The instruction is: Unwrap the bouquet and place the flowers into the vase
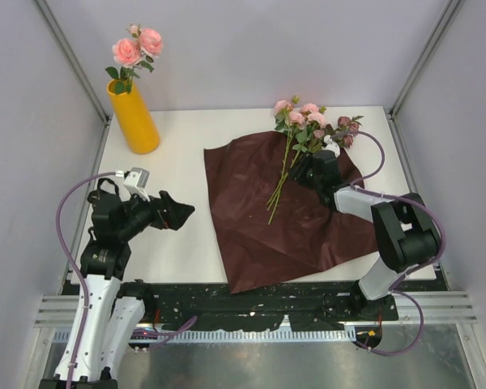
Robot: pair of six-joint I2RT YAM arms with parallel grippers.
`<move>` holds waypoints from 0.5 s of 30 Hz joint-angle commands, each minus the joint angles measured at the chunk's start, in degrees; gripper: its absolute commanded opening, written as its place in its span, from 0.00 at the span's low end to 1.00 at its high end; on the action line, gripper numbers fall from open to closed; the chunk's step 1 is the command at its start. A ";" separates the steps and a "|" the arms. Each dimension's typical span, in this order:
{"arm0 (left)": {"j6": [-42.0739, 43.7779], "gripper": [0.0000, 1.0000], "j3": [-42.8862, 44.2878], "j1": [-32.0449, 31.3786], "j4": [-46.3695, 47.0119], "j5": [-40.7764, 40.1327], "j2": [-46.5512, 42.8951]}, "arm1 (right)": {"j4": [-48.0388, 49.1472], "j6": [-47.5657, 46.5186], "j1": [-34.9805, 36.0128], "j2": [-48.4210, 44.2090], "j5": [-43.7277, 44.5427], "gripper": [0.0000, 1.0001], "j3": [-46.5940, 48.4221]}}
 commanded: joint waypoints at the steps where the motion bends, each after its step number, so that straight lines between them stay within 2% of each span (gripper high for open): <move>1: -0.12 0.98 0.18 -0.45 1.88 -0.41 -2.51 | 10.24 4.39 -2.46 5.16 -8.43 0.44 3.22; 15: 0.23 0.98 0.18 -0.71 0.38 -2.52 -3.83 | 14.20 10.99 -3.87 14.32 -11.96 0.42 6.12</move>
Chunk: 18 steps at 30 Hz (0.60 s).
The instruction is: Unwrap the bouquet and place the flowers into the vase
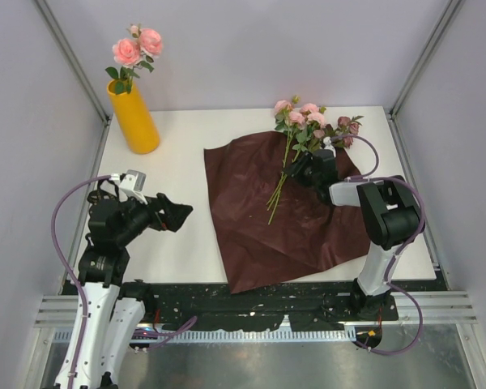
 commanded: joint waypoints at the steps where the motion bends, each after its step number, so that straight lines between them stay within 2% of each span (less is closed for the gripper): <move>1: 0.10 0.98 0.36 -0.18 0.56 -0.64 -0.71 | 4.56 3.45 0.02 2.08 -1.76 0.41 2.47; 18: 0.27 0.98 0.62 -0.27 0.29 -1.17 -0.53 | 5.88 5.74 -0.15 4.72 -0.52 0.34 2.47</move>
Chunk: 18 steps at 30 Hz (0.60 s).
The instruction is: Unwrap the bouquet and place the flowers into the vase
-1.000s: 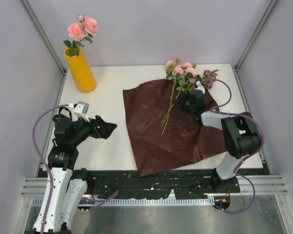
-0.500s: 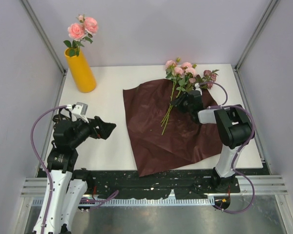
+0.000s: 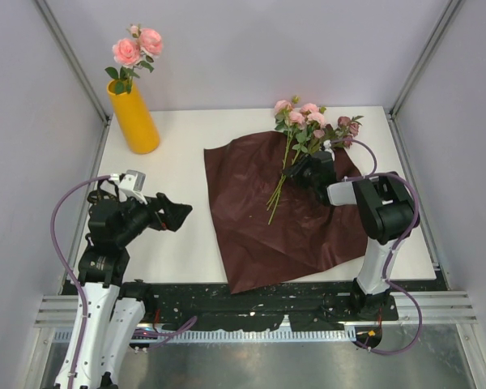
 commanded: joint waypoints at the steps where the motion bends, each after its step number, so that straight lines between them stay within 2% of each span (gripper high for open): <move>1: 0.10 0.98 0.62 -0.14 0.38 -0.29 -0.27 | 2.76 0.82 -0.24 0.61 0.90 0.34 1.71; 10: 0.27 0.98 0.71 -0.14 0.12 -0.73 -0.44 | 2.23 1.26 -0.24 1.84 1.60 0.33 1.97; 12: 0.36 0.98 0.71 -0.14 0.12 -0.82 -0.45 | 2.23 1.26 -0.24 2.19 1.60 0.26 1.97; 18: 0.27 0.98 0.71 -0.23 0.03 -0.82 -0.53 | 3.46 1.61 -0.41 2.72 1.34 0.25 1.62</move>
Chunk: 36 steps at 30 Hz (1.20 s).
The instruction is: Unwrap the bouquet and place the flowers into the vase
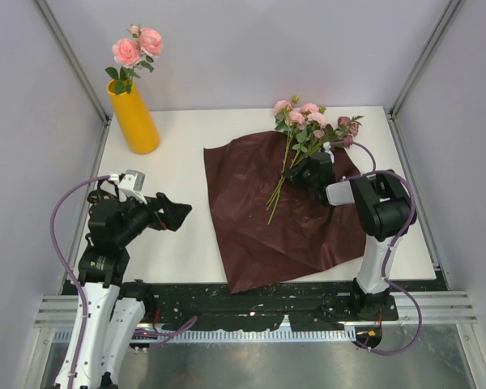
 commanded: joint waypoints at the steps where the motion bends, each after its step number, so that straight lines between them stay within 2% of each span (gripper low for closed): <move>1: 0.32 0.98 0.78 -0.12 0.05 -0.12 -0.53 | 2.65 0.76 -0.28 0.51 0.92 0.24 1.23; 8: 0.32 0.98 0.78 -0.12 -0.04 -0.21 -0.53 | 4.22 0.76 -0.55 -1.68 0.92 0.05 0.18; 16: 0.41 0.98 0.78 -0.12 -0.04 -0.30 -0.53 | 4.59 1.20 -0.72 -8.27 2.50 0.06 -1.85; 19: 0.41 0.98 0.78 -0.12 -0.04 -0.30 -0.62 | 3.27 1.90 -0.63 -9.15 2.94 0.16 -1.76; 20: 0.41 0.98 0.78 -0.12 -0.04 -0.30 -0.53 | 3.01 1.91 -0.72 -9.07 2.94 0.16 -1.59; 21: 0.41 0.98 0.78 -0.12 -0.04 -0.38 -0.62 | 2.83 1.82 -0.72 -8.89 2.77 0.06 -1.50; 27: 0.41 0.98 0.78 -0.12 -0.04 -0.47 -0.71 | -1.12 1.38 -0.72 -8.19 3.12 0.06 -0.88; 29: 0.49 0.98 0.78 -0.12 -0.04 -0.47 -0.71 | -2.78 1.55 -0.81 -7.93 3.38 0.13 -0.71; 31: 0.41 0.98 0.78 -0.12 -0.04 -0.56 -0.71 | -3.32 1.12 -0.72 -7.84 3.73 0.14 -0.71; 33: 0.41 0.98 0.86 -0.12 -0.04 -0.47 -0.71 | -3.15 0.68 -0.72 -7.66 3.39 0.05 -0.71; 36: 0.41 0.98 0.78 -0.12 -0.04 -0.47 -0.62 | -3.50 0.15 -0.72 -7.14 2.59 0.06 -0.09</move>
